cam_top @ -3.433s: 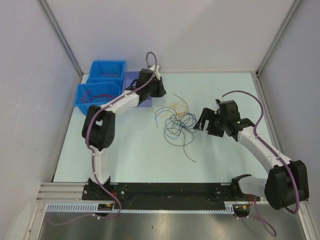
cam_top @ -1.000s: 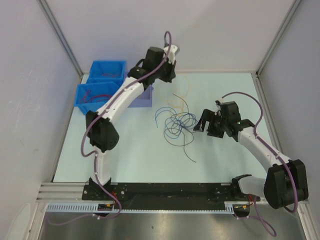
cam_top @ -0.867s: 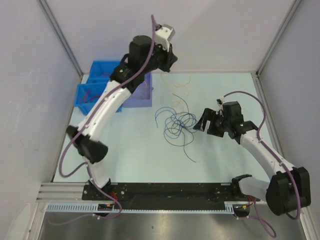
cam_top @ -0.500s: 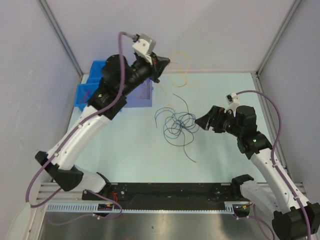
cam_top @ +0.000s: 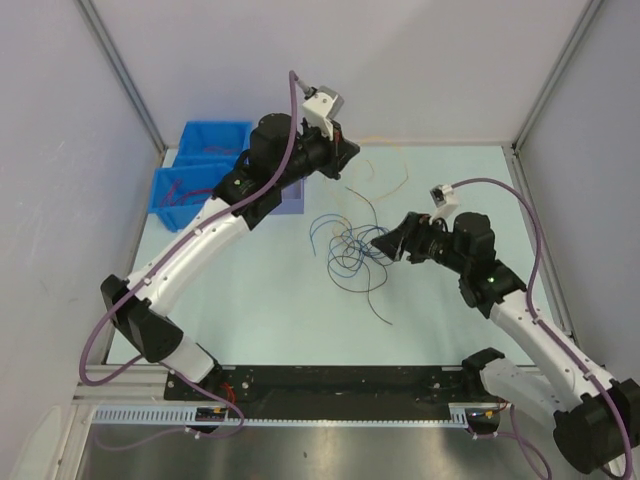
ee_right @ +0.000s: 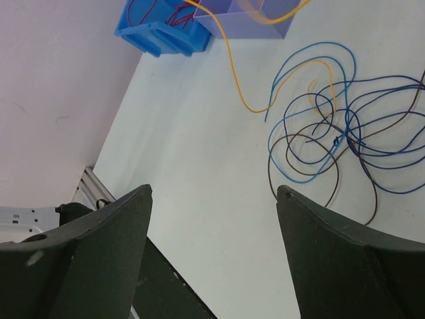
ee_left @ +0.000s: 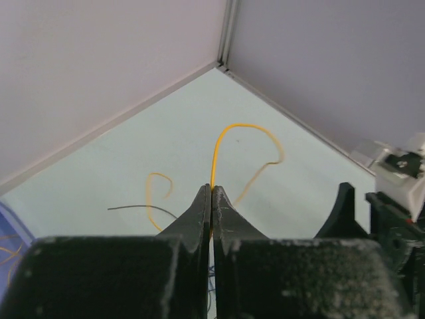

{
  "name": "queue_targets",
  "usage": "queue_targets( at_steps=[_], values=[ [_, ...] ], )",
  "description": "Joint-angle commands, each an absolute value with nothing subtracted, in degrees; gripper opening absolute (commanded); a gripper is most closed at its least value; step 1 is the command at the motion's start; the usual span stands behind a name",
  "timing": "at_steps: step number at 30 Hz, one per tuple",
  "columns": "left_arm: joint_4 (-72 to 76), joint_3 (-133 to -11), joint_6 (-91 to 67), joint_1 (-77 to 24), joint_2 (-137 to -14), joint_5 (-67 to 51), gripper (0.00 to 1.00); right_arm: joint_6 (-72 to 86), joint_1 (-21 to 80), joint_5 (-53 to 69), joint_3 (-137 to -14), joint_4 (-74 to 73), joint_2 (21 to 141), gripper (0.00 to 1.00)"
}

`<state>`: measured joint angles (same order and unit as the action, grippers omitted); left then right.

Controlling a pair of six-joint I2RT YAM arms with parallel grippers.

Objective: Untangle the cables

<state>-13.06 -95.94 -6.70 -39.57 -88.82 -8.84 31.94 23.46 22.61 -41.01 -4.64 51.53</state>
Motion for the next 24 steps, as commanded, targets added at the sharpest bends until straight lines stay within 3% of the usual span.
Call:
queue_targets(
  at_steps=[1, 19, 24],
  values=[
    [-9.8, -96.5, -9.7, -39.5, -86.6, -11.5, 0.00, 32.1, 24.9, 19.9, -41.0, 6.8, 54.7, 0.77],
    [-6.5, -93.2, -12.5, -39.5, -85.0, -14.1, 0.00, 29.9, 29.8, 17.4, -46.2, 19.3, 76.0, 0.71],
    [-6.1, -92.5, -12.7, -39.5, -84.7, -14.6, 0.00, 29.1, 30.8, 17.0, -48.8, 20.2, 80.2, 0.59]
  ],
)
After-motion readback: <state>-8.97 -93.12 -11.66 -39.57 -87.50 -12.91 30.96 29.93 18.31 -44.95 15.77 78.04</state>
